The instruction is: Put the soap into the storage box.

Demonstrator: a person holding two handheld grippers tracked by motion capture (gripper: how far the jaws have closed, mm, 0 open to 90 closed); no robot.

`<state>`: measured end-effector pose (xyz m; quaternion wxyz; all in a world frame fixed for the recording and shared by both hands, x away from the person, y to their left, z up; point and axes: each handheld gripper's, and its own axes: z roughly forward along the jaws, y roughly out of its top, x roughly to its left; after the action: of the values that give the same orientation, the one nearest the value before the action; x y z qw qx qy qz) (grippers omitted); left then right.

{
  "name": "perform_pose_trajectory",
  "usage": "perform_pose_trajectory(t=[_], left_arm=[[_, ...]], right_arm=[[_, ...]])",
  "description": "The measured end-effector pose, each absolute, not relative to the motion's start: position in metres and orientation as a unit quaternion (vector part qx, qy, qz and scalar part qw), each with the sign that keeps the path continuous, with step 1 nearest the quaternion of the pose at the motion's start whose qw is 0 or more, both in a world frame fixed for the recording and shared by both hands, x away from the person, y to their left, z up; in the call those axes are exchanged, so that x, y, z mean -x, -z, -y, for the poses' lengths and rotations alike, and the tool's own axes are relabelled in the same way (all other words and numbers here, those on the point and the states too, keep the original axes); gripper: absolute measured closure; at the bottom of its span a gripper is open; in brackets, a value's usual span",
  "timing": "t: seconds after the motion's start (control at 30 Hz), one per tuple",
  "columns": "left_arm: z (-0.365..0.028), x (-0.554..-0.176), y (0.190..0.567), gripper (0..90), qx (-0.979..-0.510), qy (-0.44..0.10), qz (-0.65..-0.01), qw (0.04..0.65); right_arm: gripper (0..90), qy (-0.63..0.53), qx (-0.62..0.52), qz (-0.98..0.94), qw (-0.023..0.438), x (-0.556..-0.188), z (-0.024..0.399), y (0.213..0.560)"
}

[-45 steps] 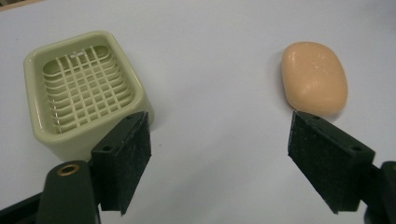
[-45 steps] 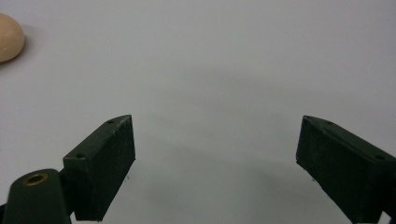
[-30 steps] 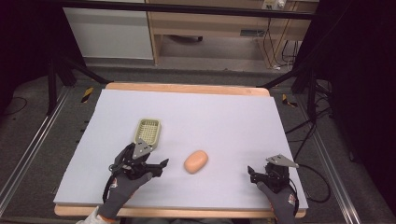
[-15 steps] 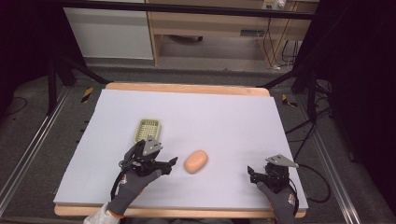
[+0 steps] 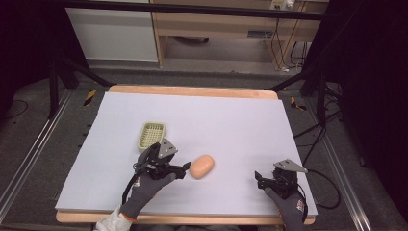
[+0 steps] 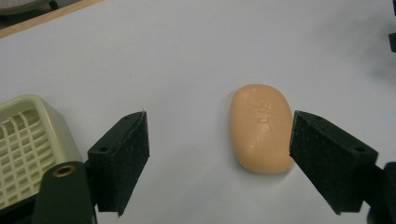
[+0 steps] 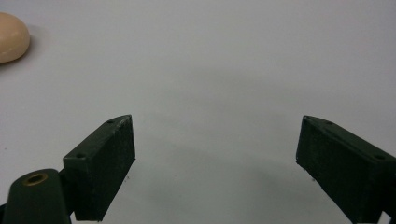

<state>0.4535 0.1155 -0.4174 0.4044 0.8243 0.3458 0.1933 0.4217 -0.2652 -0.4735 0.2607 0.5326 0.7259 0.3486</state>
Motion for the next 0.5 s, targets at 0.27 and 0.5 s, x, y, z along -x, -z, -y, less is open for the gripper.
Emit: perform_pose_trajectory(t=[0.27,0.5], left_arm=[[-0.105,-0.457,0.422,18.9,-0.83,-0.188,-0.342,0.398],[-0.098,-0.46,0.426,18.5,-0.835,-0.184,-0.34,0.391]], right_arm=[[12.0,-0.347,-0.53,-0.728,0.263,-0.422,0.265,0.474],[12.0,-0.346,-0.534,-0.726,0.261,-0.422,0.264,0.473]])
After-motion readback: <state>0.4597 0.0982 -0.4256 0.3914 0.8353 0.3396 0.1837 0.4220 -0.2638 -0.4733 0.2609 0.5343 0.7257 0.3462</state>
